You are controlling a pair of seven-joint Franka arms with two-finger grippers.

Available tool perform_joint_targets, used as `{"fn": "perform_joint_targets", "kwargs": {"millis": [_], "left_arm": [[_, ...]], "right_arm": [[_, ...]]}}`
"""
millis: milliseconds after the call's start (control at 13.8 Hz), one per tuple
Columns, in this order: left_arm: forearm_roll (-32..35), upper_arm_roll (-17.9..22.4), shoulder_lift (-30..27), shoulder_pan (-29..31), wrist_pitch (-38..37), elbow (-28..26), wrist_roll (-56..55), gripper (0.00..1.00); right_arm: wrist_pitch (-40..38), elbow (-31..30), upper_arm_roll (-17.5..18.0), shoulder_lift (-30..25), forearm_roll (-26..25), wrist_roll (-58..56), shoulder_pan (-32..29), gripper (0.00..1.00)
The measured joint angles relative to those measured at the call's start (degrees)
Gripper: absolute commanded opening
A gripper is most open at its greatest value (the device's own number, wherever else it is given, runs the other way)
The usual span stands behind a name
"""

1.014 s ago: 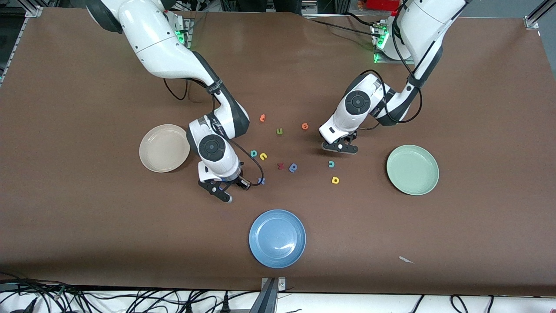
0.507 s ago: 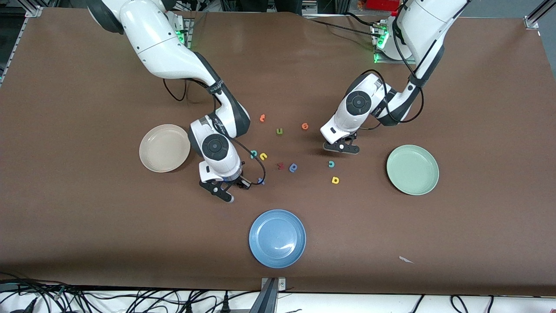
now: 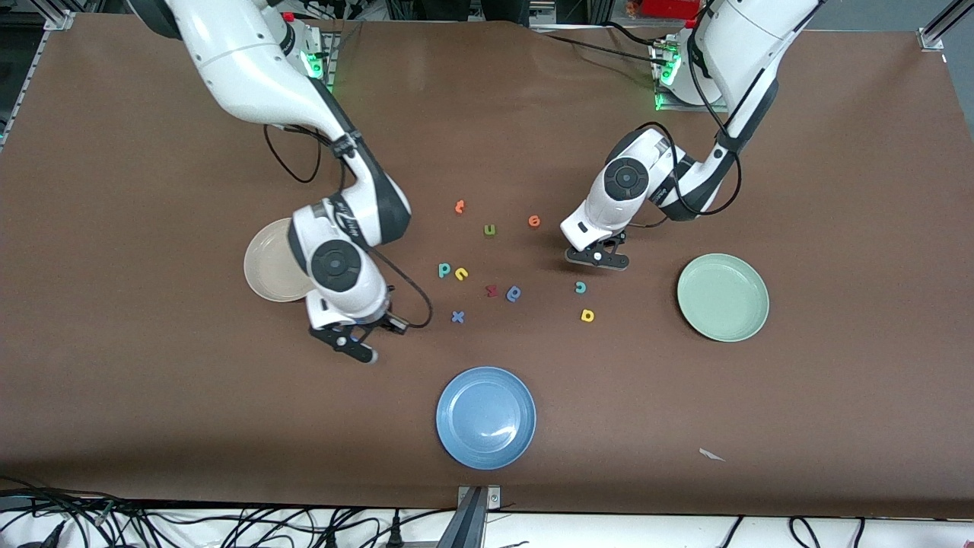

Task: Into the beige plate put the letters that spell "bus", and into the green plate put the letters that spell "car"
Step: 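Drop the z on the cream plate and the r on the green plate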

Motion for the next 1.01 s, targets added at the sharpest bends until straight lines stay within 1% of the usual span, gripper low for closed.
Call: {"fn": "perform_joint_targets", "kwargs": {"millis": [145,362,507,579,652,724,797,869,1014], "left_arm": [[0.0,0.0,0.0,0.0,0.0,0.0,0.0,0.00],[0.2,0.5,0.1,1.0,-0.6,0.6,0.1,0.00],[0.3,0.6,0.0,3.2,-5.0,3.0,2.1,0.00],[0.3,0.6,-0.1,4.7,-8.6,5.2,4.1,0.00],[0.3,0.6,-0.4,6.3,-12.9,7.8,6.8,0.00],[0.4,0.6,-0.7,8.0,-17.2,10.5,9.8,0.00],[0.4,0.6,-0.9,9.9,-21.2,13.2,13.1,0.00],[0.4,0.7,-1.1,11.9,-24.6,15.6,16.8,0.00],[0.8,0.9,-1.2,16.2,-28.4,18.5,23.5,0.00]], "right_arm": [[-1.0,-6.8,-0.4,-5.7,0.0,-6.2,-3.0,0.18],[-1.0,-20.8,-2.5,-15.3,0.0,-15.5,-6.3,0.19],[1.0,-29.5,-4.1,-19.8,0.0,-19.6,-6.6,0.19],[3.8,-33.8,-4.7,-21.1,0.0,-21.4,-6.6,0.19],[8.2,-38.0,-5.0,-21.7,0.0,-22.3,-6.6,0.23],[12.9,-41.9,-5.1,-21.8,0.0,-22.7,-6.6,0.35],[16.4,-45.0,-5.1,-21.8,0.0,-22.7,-6.6,0.74],[18.4,-47.0,-5.1,-21.7,0.0,-22.7,-6.5,1.00],[19.2,-47.6,-5.1,-22.0,0.0,-22.7,-6.5,1.00]]}}
